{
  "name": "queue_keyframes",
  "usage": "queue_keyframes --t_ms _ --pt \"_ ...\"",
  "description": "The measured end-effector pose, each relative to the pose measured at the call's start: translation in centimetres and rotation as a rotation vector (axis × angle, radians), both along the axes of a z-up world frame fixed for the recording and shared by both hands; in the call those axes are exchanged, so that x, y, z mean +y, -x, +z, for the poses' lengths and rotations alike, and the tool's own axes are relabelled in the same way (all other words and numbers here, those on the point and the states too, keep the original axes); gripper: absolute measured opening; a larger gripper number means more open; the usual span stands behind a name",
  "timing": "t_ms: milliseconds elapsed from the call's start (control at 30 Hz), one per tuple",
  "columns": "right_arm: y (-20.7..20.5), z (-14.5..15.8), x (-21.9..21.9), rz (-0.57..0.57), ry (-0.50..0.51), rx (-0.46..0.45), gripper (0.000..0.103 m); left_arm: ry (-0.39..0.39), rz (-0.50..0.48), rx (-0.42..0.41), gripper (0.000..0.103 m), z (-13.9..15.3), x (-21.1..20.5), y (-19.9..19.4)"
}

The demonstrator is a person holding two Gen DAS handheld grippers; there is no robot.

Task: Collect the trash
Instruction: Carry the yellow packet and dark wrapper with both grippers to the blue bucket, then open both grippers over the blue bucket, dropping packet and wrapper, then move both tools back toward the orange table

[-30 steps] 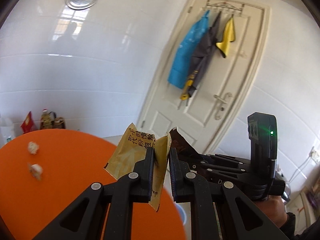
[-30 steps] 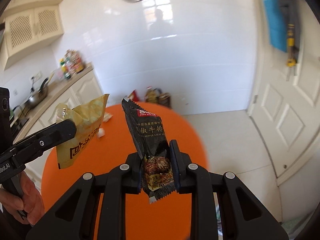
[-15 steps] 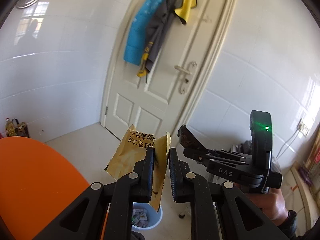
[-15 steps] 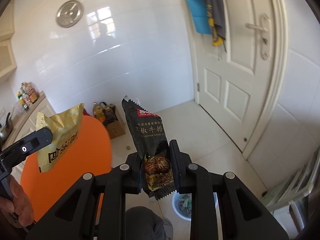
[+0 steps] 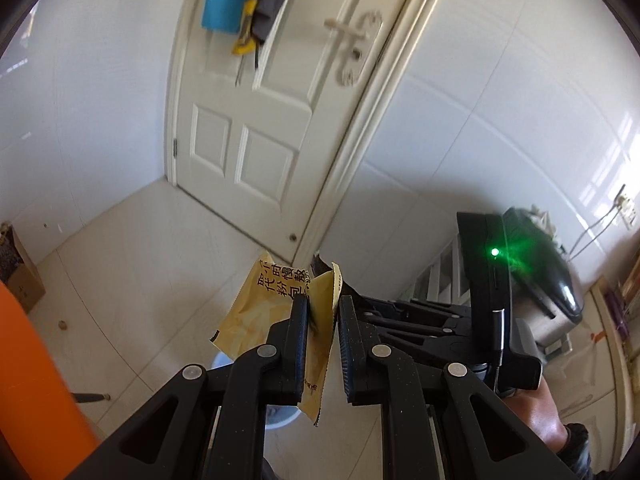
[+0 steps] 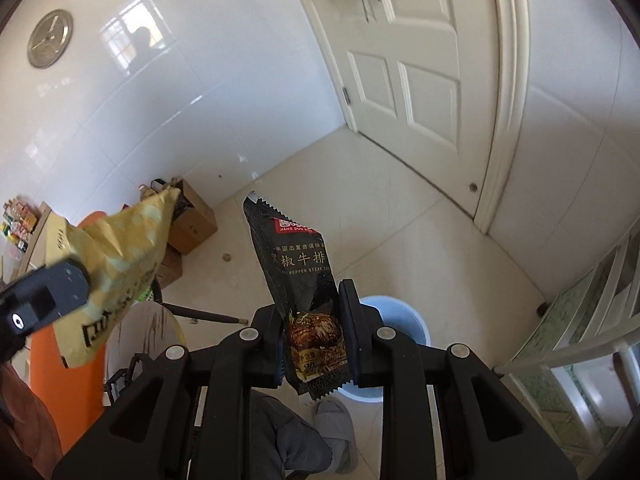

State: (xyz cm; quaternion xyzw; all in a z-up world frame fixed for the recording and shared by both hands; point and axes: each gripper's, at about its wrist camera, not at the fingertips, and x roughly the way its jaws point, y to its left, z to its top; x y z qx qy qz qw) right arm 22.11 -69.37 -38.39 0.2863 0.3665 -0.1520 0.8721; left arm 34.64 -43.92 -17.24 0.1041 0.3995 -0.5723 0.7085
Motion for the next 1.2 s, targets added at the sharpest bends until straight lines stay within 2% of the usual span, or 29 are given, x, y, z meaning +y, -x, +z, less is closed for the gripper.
queue_keyframes --t_ms 233,367,433,467,500,533,567,667,733,800,900,1033,1200 --pt "-1.9 -5.2 -2.4 -0.015 -0.089 0.074 0.022 -0.159 -0.028 0.092 0.010 -4.7 -7.4 -2.2" --pt "-2.9 -8.3 -3.4 -0.018 -0.144 0.114 0.025 -0.252 -0.017 0.107 0.012 -6.7 -11.4 -3.4" --pt "-3.2 -9.7 -4.0 -0.034 -0.167 0.139 0.026 -0.302 -0.003 0.110 0.018 -7.7 -12.8 -4.0" --pt "-3.3 -10.4 -4.3 -0.040 -0.181 0.152 0.029 -0.313 0.000 0.112 0.025 -7.8 -13.9 -4.2" --pt "-3.3 -11.0 -4.5 -0.051 -0.195 0.158 0.041 -0.323 0.001 0.116 0.037 -7.9 -14.4 -4.3" --pt "-3.2 -11.4 -4.8 -0.064 -0.204 0.158 0.054 -0.336 0.010 0.112 0.045 -8.1 -14.8 -4.5" --pt "-3.0 -11.8 -5.1 -0.079 -0.210 0.156 0.059 -0.342 0.022 0.101 0.057 -8.1 -15.4 -4.6" --pt "-2.5 -12.2 -5.5 -0.106 -0.210 0.158 0.077 -0.355 0.053 0.092 0.074 -8.1 -16.0 -4.7" --pt "-2.1 -12.1 -5.7 -0.126 -0.201 0.154 0.101 -0.378 0.083 0.067 0.084 -7.9 -16.2 -4.5" --pt "-1.5 -11.9 -6.1 -0.168 -0.198 0.147 0.103 -0.386 0.112 0.040 0.094 -7.8 -15.5 -3.8" --pt "-0.9 -11.5 -6.1 -0.209 -0.189 0.162 0.103 -0.386 0.146 -0.009 0.097 -7.1 -14.5 -2.3" --pt "-0.7 -10.2 -5.3 -0.208 -0.165 0.159 0.103 -0.383 0.154 -0.058 0.097 -6.2 -12.9 0.3" --pt "-0.5 -7.8 -3.8 -0.195 -0.132 0.144 0.103 -0.336 0.167 -0.066 0.097 -4.6 -10.8 2.2"
